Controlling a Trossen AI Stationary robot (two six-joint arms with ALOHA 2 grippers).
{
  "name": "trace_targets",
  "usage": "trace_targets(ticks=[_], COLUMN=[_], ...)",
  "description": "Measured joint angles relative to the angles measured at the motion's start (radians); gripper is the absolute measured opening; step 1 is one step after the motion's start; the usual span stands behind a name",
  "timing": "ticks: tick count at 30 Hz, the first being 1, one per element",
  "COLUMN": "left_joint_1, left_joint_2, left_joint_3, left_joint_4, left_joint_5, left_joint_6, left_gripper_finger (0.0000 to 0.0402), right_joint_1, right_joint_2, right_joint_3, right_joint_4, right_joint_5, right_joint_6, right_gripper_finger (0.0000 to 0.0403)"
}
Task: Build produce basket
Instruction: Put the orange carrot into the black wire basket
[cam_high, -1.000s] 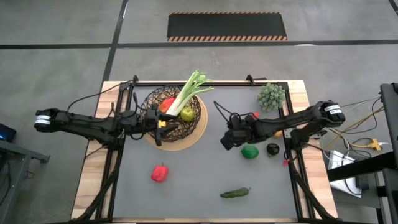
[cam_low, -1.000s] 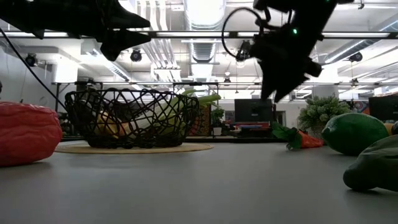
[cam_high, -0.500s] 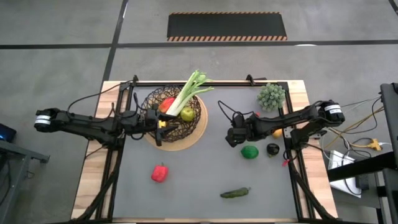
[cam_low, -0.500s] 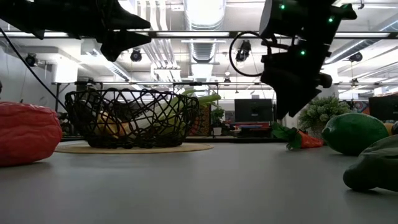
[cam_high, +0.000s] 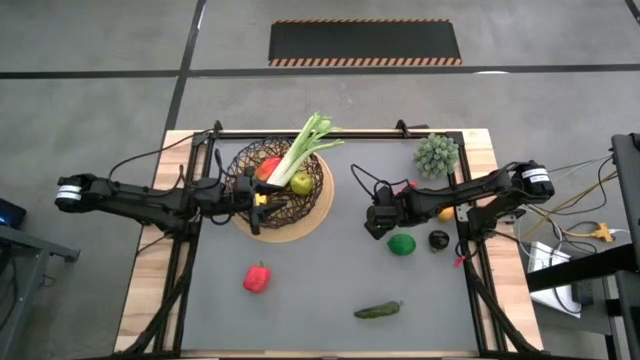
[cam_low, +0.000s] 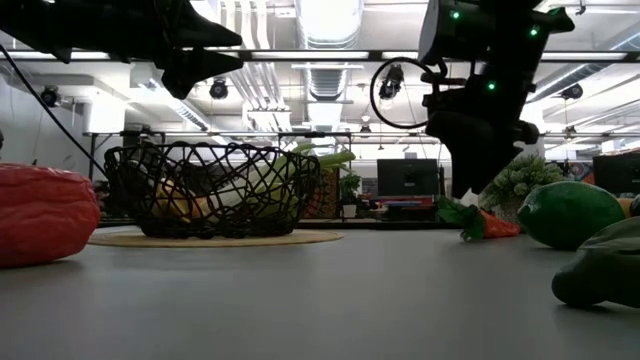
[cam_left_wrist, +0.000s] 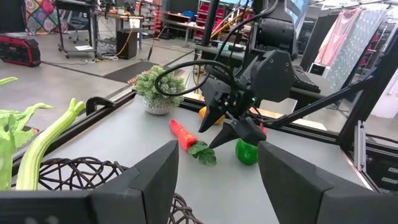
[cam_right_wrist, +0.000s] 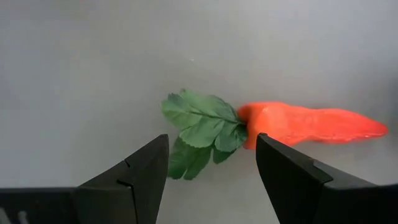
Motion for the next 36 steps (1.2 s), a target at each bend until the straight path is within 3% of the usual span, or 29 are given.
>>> trace_targets(ticks=[8, 20, 25, 30, 36], left_joint_1=[0.0, 0.0, 0.0, 0.0, 0.0], left_joint_2=[0.0, 0.0, 0.0, 0.0, 0.0], left_joint_3=[0.0, 0.0, 0.0, 0.0, 0.0], left_joint_4=[0.0, 0.0, 0.0, 0.0, 0.001], left_joint_5=[0.0, -0.002, -0.005, -0.005, -0.027], left_joint_6=[0.0, 0.0, 0.0, 0.0, 0.0], left_gripper_finger=[0.0202, 0.0202, 0.0202, 0.0202, 0.0202], right_joint_1=[-0.008, -0.008, -0.008, -0.008, -0.008], right_joint_2=[0.0, 0.014, 0.022, 0.03, 0.008], right_joint_3=[-0.062, -0.15, -0.15, -0.15, -0.139], right_joint_4=[0.012, 0.108, 0.118, 0.123, 0.129], right_joint_5=[0.014, 0.164, 0.192, 0.193, 0.191], right_joint_6=[-0.001, -0.001, -0.001, -0.021, -0.041], right_gripper_finger=[0.0226, 0.0212, 0.0145, 0.003, 0.0009])
